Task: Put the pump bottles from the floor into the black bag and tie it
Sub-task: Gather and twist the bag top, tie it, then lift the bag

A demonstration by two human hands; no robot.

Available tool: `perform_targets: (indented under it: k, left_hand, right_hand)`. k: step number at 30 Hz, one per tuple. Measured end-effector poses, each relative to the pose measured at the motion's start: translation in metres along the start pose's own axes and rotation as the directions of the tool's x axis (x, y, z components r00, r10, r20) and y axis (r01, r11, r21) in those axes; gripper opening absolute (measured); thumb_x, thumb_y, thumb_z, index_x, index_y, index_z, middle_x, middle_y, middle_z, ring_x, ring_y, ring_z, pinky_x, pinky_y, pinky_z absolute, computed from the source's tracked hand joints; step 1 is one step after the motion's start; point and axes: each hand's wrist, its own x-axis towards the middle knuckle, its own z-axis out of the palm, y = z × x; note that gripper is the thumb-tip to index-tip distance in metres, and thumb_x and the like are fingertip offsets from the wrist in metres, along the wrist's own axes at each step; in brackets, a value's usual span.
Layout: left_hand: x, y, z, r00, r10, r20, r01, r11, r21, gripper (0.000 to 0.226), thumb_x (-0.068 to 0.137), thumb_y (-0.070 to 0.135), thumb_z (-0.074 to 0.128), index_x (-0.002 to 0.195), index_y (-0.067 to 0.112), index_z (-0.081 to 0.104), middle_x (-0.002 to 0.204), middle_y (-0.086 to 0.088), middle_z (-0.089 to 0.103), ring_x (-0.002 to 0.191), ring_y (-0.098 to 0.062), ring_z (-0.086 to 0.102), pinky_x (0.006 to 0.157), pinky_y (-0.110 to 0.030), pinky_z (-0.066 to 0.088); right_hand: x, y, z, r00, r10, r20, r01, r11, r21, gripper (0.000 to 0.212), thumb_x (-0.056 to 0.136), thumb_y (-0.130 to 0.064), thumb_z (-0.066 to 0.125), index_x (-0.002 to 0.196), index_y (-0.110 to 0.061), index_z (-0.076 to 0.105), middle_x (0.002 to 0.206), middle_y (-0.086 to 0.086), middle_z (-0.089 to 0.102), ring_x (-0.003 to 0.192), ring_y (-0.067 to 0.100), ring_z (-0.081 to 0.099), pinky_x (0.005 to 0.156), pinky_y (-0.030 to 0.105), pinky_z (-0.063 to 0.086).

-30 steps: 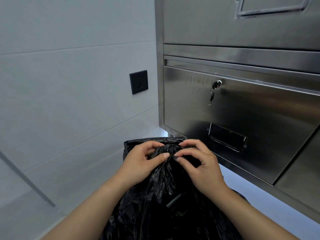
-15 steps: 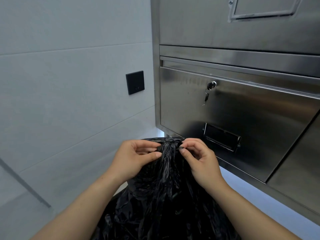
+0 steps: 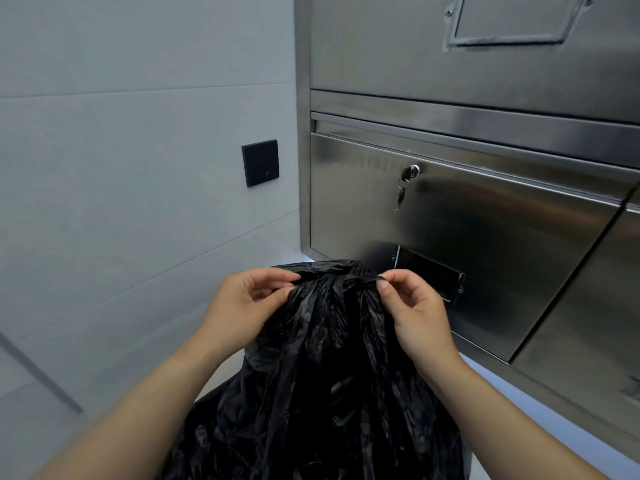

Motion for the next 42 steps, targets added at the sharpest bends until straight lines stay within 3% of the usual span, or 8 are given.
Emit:
perform_targets:
  k: [6, 10, 18, 25, 30, 35, 38, 42]
  left_hand:
    - [0.003, 0.004, 0.006, 0.994, -0.107, 0.036, 0.113, 0.964, -0.243, 0.026, 0.086, 0.004, 0.062, 0.095, 0.027, 0.07, 0.093, 0.004, 0.075, 0.083, -0.004, 0.067, 0.081, -0.014, 0.052]
    - [0.001, 0.005, 0.007, 0.989, -0.123, 0.082, 0.143, 0.937, -0.319, 0.032, 0.078, -0.002, 0.066, 0.093, 0.026, 0.071, 0.091, 0.007, 0.076, 0.082, -0.007, 0.068, 0.083, -0.017, 0.054]
    - [-0.014, 0.012, 0.021, 0.998, -0.029, 0.062, 0.026, 0.998, 0.05, 0.029, 0.083, 0.005, 0.065, 0.082, 0.034, 0.07, 0.091, 0.003, 0.073, 0.088, -0.016, 0.066, 0.095, -0.041, 0.051]
    - [-0.017, -0.007, 0.029, 0.983, 0.046, 0.177, -0.065, 0.992, 0.107, 0.029, 0.083, 0.017, 0.068, 0.08, 0.046, 0.072, 0.083, 0.02, 0.074, 0.078, -0.006, 0.068, 0.081, -0.031, 0.055]
    - [-0.013, -0.022, 0.039, 0.985, 0.095, 0.146, -0.107, 0.991, 0.076, 0.023, 0.084, 0.024, 0.067, 0.082, 0.047, 0.071, 0.083, 0.023, 0.073, 0.077, 0.0, 0.068, 0.076, -0.023, 0.051]
    - [0.008, -0.011, 0.052, 0.962, 0.171, 0.215, -0.163, 0.985, -0.052, 0.028, 0.084, 0.021, 0.067, 0.077, 0.047, 0.07, 0.078, 0.026, 0.071, 0.072, 0.008, 0.064, 0.069, -0.006, 0.045]
    - [0.014, -0.007, 0.064, 0.942, 0.202, 0.269, -0.19, 0.979, -0.069, 0.028, 0.083, 0.019, 0.068, 0.074, 0.045, 0.07, 0.077, 0.025, 0.071, 0.071, 0.006, 0.064, 0.07, -0.006, 0.045]
    - [0.014, -0.02, 0.068, 0.953, 0.157, 0.259, -0.171, 0.985, 0.033, 0.028, 0.083, 0.017, 0.068, 0.069, 0.041, 0.068, 0.074, 0.021, 0.071, 0.072, -0.001, 0.065, 0.076, -0.017, 0.048]
  right_hand:
    - [0.001, -0.017, 0.007, 0.967, -0.254, -0.019, 0.234, 0.915, -0.329, 0.016, 0.083, -0.015, 0.066, 0.074, -0.029, 0.062, 0.071, -0.011, 0.058, 0.065, 0.003, 0.051, 0.061, 0.01, 0.039]
    - [0.001, -0.015, 0.007, 0.985, -0.169, -0.017, 0.163, 0.967, -0.197, 0.017, 0.084, -0.015, 0.065, 0.073, -0.028, 0.063, 0.068, -0.008, 0.062, 0.064, 0.005, 0.054, 0.062, 0.017, 0.045]
    - [-0.016, -0.025, -0.004, 0.999, -0.044, -0.026, 0.04, 0.992, -0.123, 0.021, 0.087, -0.012, 0.062, 0.075, -0.03, 0.062, 0.071, -0.014, 0.062, 0.071, 0.002, 0.058, 0.074, 0.031, 0.052]
    - [-0.042, -0.009, -0.031, 0.999, 0.002, -0.054, -0.015, 0.974, -0.227, 0.022, 0.086, -0.013, 0.063, 0.075, -0.032, 0.062, 0.075, -0.009, 0.062, 0.075, 0.012, 0.058, 0.079, 0.05, 0.052]
    - [-0.055, -0.009, -0.028, 0.991, 0.053, -0.122, -0.085, 0.96, -0.266, 0.021, 0.088, -0.009, 0.061, 0.077, -0.027, 0.059, 0.074, -0.006, 0.06, 0.074, 0.012, 0.057, 0.08, 0.046, 0.053]
    - [-0.06, -0.022, -0.028, 0.928, 0.187, -0.324, -0.198, 0.98, -0.002, 0.016, 0.092, -0.009, 0.055, 0.082, -0.02, 0.061, 0.077, -0.004, 0.066, 0.076, 0.008, 0.062, 0.075, 0.022, 0.051]
    - [-0.068, -0.034, -0.048, 0.889, 0.282, -0.361, -0.191, 0.944, 0.268, 0.014, 0.093, -0.006, 0.051, 0.084, -0.013, 0.06, 0.073, -0.003, 0.068, 0.071, 0.006, 0.064, 0.074, 0.018, 0.053]
    - [-0.095, -0.031, -0.086, 0.833, 0.318, -0.453, -0.19, 0.933, 0.306, 0.016, 0.094, -0.004, 0.049, 0.083, -0.011, 0.058, 0.078, 0.002, 0.065, 0.077, 0.011, 0.062, 0.079, 0.019, 0.054]
